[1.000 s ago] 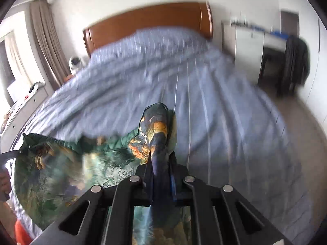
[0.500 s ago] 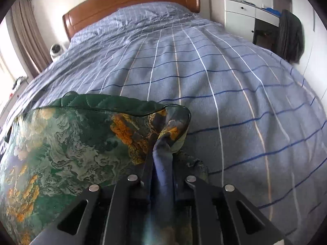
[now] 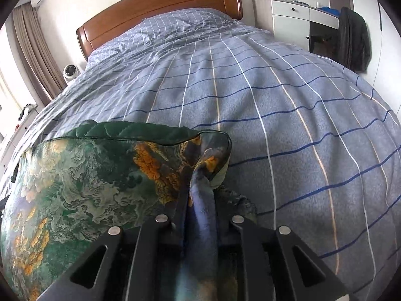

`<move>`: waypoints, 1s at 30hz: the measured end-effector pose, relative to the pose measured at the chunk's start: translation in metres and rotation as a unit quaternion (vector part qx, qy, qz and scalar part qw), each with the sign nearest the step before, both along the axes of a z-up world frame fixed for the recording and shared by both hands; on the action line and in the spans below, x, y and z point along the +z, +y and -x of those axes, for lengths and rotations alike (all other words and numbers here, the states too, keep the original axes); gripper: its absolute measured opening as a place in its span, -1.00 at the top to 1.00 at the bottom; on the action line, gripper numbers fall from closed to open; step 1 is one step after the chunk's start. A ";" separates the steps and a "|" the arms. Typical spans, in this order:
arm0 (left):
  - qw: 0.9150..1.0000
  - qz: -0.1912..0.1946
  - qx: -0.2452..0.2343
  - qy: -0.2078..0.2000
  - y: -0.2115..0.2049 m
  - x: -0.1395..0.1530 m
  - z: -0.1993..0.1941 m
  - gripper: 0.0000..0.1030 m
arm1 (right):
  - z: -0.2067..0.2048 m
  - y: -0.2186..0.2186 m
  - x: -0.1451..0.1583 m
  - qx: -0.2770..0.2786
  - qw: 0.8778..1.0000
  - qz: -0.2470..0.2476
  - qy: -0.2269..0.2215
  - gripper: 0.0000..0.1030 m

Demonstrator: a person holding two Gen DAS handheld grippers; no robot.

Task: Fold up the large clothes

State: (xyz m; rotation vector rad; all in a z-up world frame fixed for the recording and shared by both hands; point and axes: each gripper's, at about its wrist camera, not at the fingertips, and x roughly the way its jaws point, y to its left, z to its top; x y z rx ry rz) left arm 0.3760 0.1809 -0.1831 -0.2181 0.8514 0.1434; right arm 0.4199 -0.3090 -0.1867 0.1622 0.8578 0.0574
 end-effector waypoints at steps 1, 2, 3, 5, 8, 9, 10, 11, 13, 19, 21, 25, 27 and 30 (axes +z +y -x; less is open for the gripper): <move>1.000 0.007 0.000 0.004 0.003 0.004 0.001 0.45 | 0.001 -0.002 0.002 -0.001 1.000 -0.003 -0.001 0.59; 1.000 0.014 0.000 0.007 0.006 0.008 0.002 0.18 | 0.001 -0.004 0.005 -0.001 1.000 -0.005 0.000 0.56; 1.000 0.021 0.002 0.009 0.009 0.014 0.004 -0.25 | 0.002 -0.007 0.011 0.000 1.000 -0.007 0.002 0.52; 1.000 0.030 0.002 0.002 0.013 0.028 0.012 -0.74 | 0.008 -0.012 0.024 -0.007 1.000 -0.004 -0.006 0.21; 0.999 0.031 -0.013 -0.026 0.009 0.056 0.033 -0.76 | 0.026 -0.018 0.048 -0.017 0.999 0.019 -0.037 -0.04; 0.999 0.031 -0.023 -0.032 0.004 0.064 0.038 -0.76 | 0.032 -0.018 0.055 -0.016 0.998 0.031 -0.044 -0.04; 0.998 0.029 -0.034 -0.039 -0.002 0.072 0.042 -0.76 | 0.040 -0.016 0.063 -0.012 0.997 0.049 -0.055 -0.04; 0.998 0.025 -0.047 -0.045 -0.010 0.080 0.045 -0.76 | 0.045 -0.014 0.068 -0.009 0.996 0.062 -0.063 -0.04; 0.996 0.014 -0.074 -0.053 -0.030 0.094 0.047 -0.77 | 0.061 -0.006 0.083 -0.001 0.991 0.100 -0.085 -0.04; 0.984 -0.003 -0.166 -0.063 -0.114 0.115 0.034 -0.80 | 0.082 0.003 0.102 0.002 0.986 0.139 -0.095 -0.04; 0.980 -0.006 -0.188 -0.060 -0.139 0.115 0.026 -0.80 | 0.083 0.004 0.103 0.002 0.985 0.144 -0.093 -0.04; 0.976 -0.019 -0.212 -0.047 -0.181 0.107 0.005 -0.80 | 0.085 0.009 0.101 0.002 0.984 0.153 -0.087 -0.04; 0.976 -0.021 -0.213 -0.032 -0.197 0.099 -0.011 -0.80 | 0.089 0.011 0.099 0.005 0.987 0.137 -0.081 -0.04; 0.979 -0.026 -0.203 0.007 -0.214 0.078 -0.035 -0.80 | 0.099 0.017 0.099 0.016 0.993 0.092 -0.078 -0.04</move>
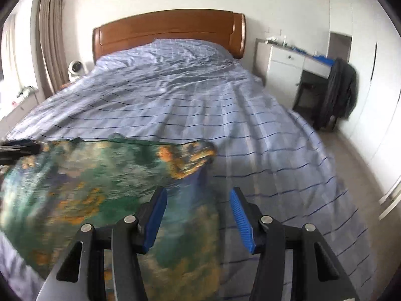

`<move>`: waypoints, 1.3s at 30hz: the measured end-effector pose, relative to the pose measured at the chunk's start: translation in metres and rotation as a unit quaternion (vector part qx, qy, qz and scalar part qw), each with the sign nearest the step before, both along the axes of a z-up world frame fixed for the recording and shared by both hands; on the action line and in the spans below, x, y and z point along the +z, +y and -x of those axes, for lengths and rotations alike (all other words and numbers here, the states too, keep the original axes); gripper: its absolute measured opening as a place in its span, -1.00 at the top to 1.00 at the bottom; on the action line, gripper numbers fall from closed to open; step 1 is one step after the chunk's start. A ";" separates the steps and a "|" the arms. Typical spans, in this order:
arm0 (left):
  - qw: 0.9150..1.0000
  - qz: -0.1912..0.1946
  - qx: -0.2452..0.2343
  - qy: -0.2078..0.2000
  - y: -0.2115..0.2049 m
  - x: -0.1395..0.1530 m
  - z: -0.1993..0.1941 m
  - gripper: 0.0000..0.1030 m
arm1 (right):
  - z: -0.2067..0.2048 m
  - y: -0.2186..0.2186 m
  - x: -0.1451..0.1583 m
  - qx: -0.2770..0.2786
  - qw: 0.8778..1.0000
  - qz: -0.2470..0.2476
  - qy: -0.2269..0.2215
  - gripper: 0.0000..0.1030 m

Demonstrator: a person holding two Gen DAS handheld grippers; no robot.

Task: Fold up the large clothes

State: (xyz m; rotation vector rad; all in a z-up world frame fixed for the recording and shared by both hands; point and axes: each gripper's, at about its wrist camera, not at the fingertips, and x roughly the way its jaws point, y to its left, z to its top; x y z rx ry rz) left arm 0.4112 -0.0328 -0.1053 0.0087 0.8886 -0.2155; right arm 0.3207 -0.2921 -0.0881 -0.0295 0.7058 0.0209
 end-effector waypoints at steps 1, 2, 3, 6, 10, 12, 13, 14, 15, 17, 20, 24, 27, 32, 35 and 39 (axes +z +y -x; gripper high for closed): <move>1.000 -0.010 0.006 0.015 -0.003 -0.011 -0.005 -0.80 | 0.006 0.004 0.000 0.008 1.000 -0.019 0.000 -0.04; 0.999 -0.021 0.010 0.031 -0.006 -0.023 -0.011 -0.81 | 0.012 0.008 -0.002 0.018 0.999 -0.040 0.001 -0.04; 0.999 -0.030 0.010 0.043 -0.008 -0.033 -0.014 -0.85 | 0.019 0.011 -0.005 0.027 0.998 -0.058 0.003 -0.04; 0.998 -0.036 0.012 0.051 -0.008 -0.054 -0.011 -0.91 | 0.038 0.023 -0.019 0.047 0.994 -0.096 0.014 -0.04; 0.998 -0.036 0.010 0.046 -0.007 -0.046 0.002 -0.91 | 0.053 0.029 -0.045 0.046 0.994 -0.094 0.039 -0.04; 0.998 -0.038 0.000 0.040 -0.005 -0.040 0.020 -0.91 | 0.060 0.029 -0.050 0.047 0.994 -0.089 0.036 -0.04; 0.999 -0.037 -0.005 0.035 -0.004 -0.038 0.030 -0.91 | 0.063 0.029 -0.051 0.047 0.994 -0.089 0.033 -0.04; 0.999 -0.035 -0.010 0.032 -0.003 -0.036 0.039 -0.91 | 0.067 0.028 -0.050 0.048 0.994 -0.090 0.030 -0.04; 0.999 -0.030 -0.015 0.029 -0.001 -0.035 0.049 -0.91 | 0.069 0.028 -0.050 0.048 0.994 -0.091 0.029 -0.04; 0.999 -0.027 -0.019 0.025 0.000 -0.035 0.067 -0.92 | 0.074 0.028 -0.050 0.046 0.994 -0.093 0.028 -0.04; 0.999 -0.034 -0.027 0.011 -0.003 -0.037 0.090 -0.93 | 0.080 0.030 -0.052 0.044 0.995 -0.089 0.025 -0.04; 0.999 -0.041 -0.031 -0.004 -0.008 -0.037 0.123 -0.93 | 0.087 0.029 -0.052 0.044 0.995 -0.088 0.020 -0.04; 0.998 -0.044 -0.043 -0.010 -0.010 -0.037 0.146 -0.95 | 0.097 0.025 -0.053 0.043 0.995 -0.092 0.026 -0.04; 0.995 -0.064 -0.072 -0.016 -0.018 -0.038 0.179 -0.95 | 0.116 0.010 -0.059 0.027 0.994 -0.098 0.044 -0.04; 0.994 -0.063 -0.088 -0.011 -0.022 -0.036 0.192 -0.95 | 0.129 -0.001 -0.061 0.016 0.992 -0.116 0.050 -0.04; 0.995 -0.038 -0.086 -0.023 -0.029 -0.022 0.201 -0.95 | 0.134 -0.011 -0.068 0.023 0.983 -0.172 0.055 -0.22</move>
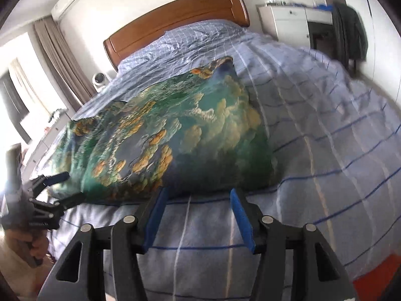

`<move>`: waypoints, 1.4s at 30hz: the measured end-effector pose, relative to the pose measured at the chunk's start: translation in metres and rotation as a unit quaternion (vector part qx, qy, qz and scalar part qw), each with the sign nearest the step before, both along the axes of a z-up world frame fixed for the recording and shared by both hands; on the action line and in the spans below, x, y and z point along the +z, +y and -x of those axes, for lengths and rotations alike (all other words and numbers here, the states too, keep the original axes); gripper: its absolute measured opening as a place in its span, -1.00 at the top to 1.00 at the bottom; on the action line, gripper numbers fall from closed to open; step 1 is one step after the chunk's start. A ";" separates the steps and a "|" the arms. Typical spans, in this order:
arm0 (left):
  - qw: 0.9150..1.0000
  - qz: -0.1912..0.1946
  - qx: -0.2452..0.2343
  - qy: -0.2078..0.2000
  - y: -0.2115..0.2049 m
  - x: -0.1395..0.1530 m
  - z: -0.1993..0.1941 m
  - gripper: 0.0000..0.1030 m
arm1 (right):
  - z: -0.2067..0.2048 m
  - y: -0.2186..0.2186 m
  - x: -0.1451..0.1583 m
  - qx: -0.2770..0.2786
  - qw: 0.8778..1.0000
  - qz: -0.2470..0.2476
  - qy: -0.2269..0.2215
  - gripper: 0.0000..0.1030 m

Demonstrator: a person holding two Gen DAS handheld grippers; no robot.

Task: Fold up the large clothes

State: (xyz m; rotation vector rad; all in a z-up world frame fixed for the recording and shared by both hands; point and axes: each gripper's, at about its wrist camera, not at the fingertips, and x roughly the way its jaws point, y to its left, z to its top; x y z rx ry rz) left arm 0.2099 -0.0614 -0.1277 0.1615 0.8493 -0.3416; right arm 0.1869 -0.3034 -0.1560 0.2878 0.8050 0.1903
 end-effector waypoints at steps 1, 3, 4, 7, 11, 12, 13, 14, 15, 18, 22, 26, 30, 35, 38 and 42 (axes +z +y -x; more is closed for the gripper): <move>1.000 0.017 -0.001 -0.004 0.000 0.006 -0.001 -0.95 | -0.002 -0.003 -0.003 -0.002 1.000 -0.025 0.005 -0.25; 0.999 0.041 -0.004 -0.018 -0.003 0.016 -0.001 -0.95 | -0.007 -0.013 -0.011 -0.017 0.996 -0.087 0.019 -0.38; 0.999 0.047 -0.009 -0.025 -0.006 0.019 -0.004 -0.95 | -0.009 -0.016 -0.013 -0.022 0.993 -0.109 0.024 -0.43; 0.998 0.041 -0.028 -0.033 -0.021 0.015 -0.013 -0.95 | -0.017 -0.034 -0.026 -0.058 0.980 -0.183 0.044 -0.53; 0.999 0.018 -0.032 0.010 -0.041 -0.018 -0.027 -0.97 | -0.029 -0.051 -0.037 -0.090 0.968 -0.230 0.051 -0.54; 0.999 0.018 -0.032 0.011 -0.042 -0.022 -0.028 -0.99 | -0.033 -0.052 -0.039 -0.095 0.966 -0.235 0.056 -0.54; 0.999 0.022 -0.029 0.005 -0.042 -0.026 -0.028 -0.99 | -0.037 -0.054 -0.041 -0.102 0.963 -0.242 0.064 -0.54; 0.999 0.024 -0.028 0.003 -0.042 -0.027 -0.027 -0.99 | -0.042 -0.055 -0.044 -0.108 0.959 -0.253 0.069 -0.56; 0.999 0.026 -0.028 0.002 -0.041 -0.028 -0.026 -0.99 | -0.045 -0.054 -0.046 -0.113 0.956 -0.261 0.072 -0.59; 0.999 0.029 -0.035 0.007 -0.039 -0.028 -0.026 -0.99 | -0.055 -0.054 -0.052 -0.140 0.946 -0.281 0.077 -0.65; 0.999 0.036 -0.035 0.013 -0.035 -0.030 -0.023 -0.99 | -0.071 -0.048 -0.056 -0.170 0.942 -0.276 0.086 -0.67; 0.999 0.033 -0.040 0.015 -0.033 -0.031 -0.026 -0.99 | -0.075 -0.047 -0.058 -0.173 0.948 -0.257 0.077 -0.35; 0.999 0.026 -0.045 0.014 -0.034 -0.031 -0.027 -0.99 | -0.071 -0.049 -0.056 -0.157 0.954 -0.246 0.066 0.13; 0.997 0.063 -0.034 0.031 -0.021 -0.010 -0.026 -0.95 | -0.061 -0.040 -0.024 -0.127 0.969 -0.212 0.023 0.34; 0.989 0.146 -0.014 0.034 0.015 0.030 -0.028 -0.95 | -0.055 -0.029 0.007 -0.097 0.979 -0.180 -0.017 0.38; 0.980 0.198 0.010 0.023 0.053 0.088 -0.048 -0.95 | -0.039 0.009 0.052 -0.044 0.992 -0.084 -0.088 0.40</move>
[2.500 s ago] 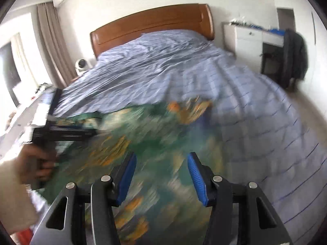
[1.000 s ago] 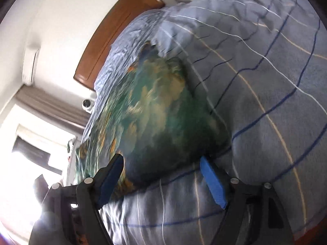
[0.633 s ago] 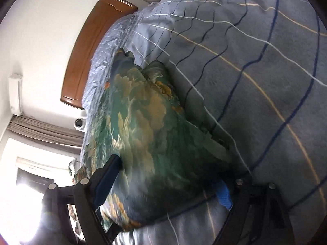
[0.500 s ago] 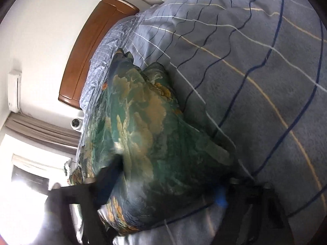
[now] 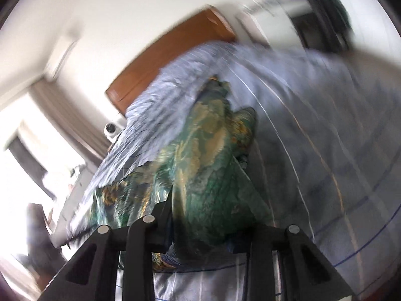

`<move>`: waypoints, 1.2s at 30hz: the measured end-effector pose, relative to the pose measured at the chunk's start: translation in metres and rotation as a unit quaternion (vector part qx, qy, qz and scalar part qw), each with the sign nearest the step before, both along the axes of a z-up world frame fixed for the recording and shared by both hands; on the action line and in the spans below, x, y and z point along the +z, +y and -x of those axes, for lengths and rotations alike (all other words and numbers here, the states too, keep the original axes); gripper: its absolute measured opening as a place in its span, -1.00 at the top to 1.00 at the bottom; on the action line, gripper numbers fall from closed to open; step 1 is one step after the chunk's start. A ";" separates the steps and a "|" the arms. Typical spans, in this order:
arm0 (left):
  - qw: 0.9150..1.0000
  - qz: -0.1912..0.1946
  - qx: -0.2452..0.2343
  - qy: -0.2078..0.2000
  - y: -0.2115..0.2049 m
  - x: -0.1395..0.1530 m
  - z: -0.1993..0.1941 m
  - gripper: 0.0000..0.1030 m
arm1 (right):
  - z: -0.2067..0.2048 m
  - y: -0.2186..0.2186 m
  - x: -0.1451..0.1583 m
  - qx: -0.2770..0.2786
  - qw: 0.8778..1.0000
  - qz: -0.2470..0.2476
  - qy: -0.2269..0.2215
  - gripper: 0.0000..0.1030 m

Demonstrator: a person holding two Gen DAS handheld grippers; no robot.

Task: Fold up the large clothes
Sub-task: 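Grasp the folded jacket edge with the right tool while the left tool grasps the other edge, folding it over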

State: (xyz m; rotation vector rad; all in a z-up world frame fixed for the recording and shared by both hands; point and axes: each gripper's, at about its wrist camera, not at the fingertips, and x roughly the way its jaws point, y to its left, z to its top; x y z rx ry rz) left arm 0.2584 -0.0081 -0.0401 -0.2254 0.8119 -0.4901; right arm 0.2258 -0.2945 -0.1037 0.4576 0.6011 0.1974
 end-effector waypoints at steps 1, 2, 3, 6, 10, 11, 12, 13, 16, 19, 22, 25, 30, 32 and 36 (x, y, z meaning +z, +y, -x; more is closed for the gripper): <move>1.000 0.003 -0.004 0.002 0.003 0.014 -0.007 -0.95 | 0.004 0.013 0.009 0.011 0.999 0.028 -0.017 0.40; 1.000 0.002 -0.012 0.003 0.003 0.026 -0.012 -0.96 | 0.007 0.022 0.015 0.019 0.998 0.046 -0.030 0.41; 1.000 -0.003 -0.026 0.005 -0.001 0.039 -0.017 -0.96 | 0.013 0.039 0.024 0.033 0.995 0.077 -0.051 0.41; 0.996 -0.011 -0.082 0.014 -0.023 0.066 -0.025 -0.96 | 0.024 0.076 0.037 0.063 0.983 0.149 -0.091 0.41; 0.988 -0.025 -0.144 0.043 -0.060 0.082 -0.032 -0.96 | 0.041 0.131 0.041 0.111 0.950 0.258 -0.137 0.41; 0.987 -0.038 -0.150 0.046 -0.068 0.082 -0.034 -0.96 | 0.044 0.145 0.041 0.124 0.939 0.284 -0.147 0.41; 0.986 -0.061 -0.151 0.046 -0.075 0.081 -0.036 -0.96 | 0.047 0.156 0.040 0.135 0.929 0.306 -0.157 0.41; 0.984 -0.090 -0.149 0.047 -0.081 0.080 -0.039 -0.96 | 0.052 0.172 0.038 0.152 0.914 0.335 -0.169 0.41; 0.969 -0.204 -0.124 0.056 -0.100 0.059 -0.046 -0.97 | 0.066 0.208 0.030 0.189 0.876 0.396 -0.202 0.41; 0.946 -0.310 -0.084 0.034 -0.105 0.034 -0.046 -0.14 | 0.070 0.223 0.025 0.207 0.862 0.409 -0.215 0.41; 0.957 -0.272 -0.076 0.061 -0.087 0.025 -0.051 0.35 | 0.074 0.222 0.024 0.225 0.866 0.391 -0.215 0.41; 0.969 -0.228 -0.075 0.064 -0.052 0.036 -0.056 0.39 | 0.082 0.212 0.032 0.253 0.877 0.351 -0.208 0.23; 0.980 -0.181 -0.046 0.070 0.034 0.043 -0.060 0.38 | 0.084 0.165 0.052 0.243 0.923 0.242 -0.176 -0.03; 0.983 -0.162 -0.028 0.080 0.070 0.035 -0.061 0.37 | 0.063 0.154 0.053 0.231 0.940 0.210 -0.140 -0.02; 0.986 -0.128 0.020 0.103 0.131 0.013 -0.061 0.35 | 0.028 0.165 0.059 0.253 0.945 0.180 -0.107 0.19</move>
